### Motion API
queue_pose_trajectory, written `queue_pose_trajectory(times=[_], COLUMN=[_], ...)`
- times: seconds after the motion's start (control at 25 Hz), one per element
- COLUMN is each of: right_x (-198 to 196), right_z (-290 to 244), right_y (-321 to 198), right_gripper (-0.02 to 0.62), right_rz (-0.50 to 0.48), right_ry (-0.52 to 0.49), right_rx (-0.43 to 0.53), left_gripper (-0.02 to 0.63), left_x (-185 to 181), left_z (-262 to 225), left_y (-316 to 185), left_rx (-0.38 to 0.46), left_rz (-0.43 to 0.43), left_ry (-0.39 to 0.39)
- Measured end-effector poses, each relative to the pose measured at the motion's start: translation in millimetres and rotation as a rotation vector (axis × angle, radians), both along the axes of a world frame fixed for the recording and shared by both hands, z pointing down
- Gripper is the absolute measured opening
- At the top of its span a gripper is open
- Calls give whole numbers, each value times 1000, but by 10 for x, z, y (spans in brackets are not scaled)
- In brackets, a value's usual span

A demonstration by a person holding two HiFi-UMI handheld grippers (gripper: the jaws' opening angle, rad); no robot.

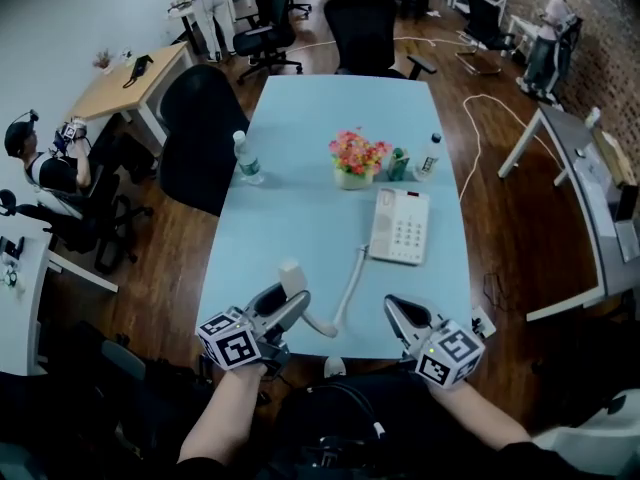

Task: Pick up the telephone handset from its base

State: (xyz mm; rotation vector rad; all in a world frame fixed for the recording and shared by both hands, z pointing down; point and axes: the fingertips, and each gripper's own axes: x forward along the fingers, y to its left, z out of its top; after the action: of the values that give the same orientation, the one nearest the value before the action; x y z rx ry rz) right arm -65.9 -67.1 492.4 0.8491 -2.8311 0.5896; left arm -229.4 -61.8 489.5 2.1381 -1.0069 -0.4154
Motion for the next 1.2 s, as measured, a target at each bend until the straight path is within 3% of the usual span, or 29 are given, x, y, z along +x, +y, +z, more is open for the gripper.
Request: queue_pose_trajectory(times=[0.44, 1.2], right_x=[58, 31], right_z=[-51, -64], right_y=[126, 100], right_gripper=[15, 15], right_rz=[8, -19], right_ry=[-10, -4], right_rx=[20, 15], left_gripper=[235, 235], left_x=[182, 179], left_z=[-35, -57], left_y=[-87, -48], left_rx=[12, 18], left_rz=[75, 44], left_ry=[-8, -71])
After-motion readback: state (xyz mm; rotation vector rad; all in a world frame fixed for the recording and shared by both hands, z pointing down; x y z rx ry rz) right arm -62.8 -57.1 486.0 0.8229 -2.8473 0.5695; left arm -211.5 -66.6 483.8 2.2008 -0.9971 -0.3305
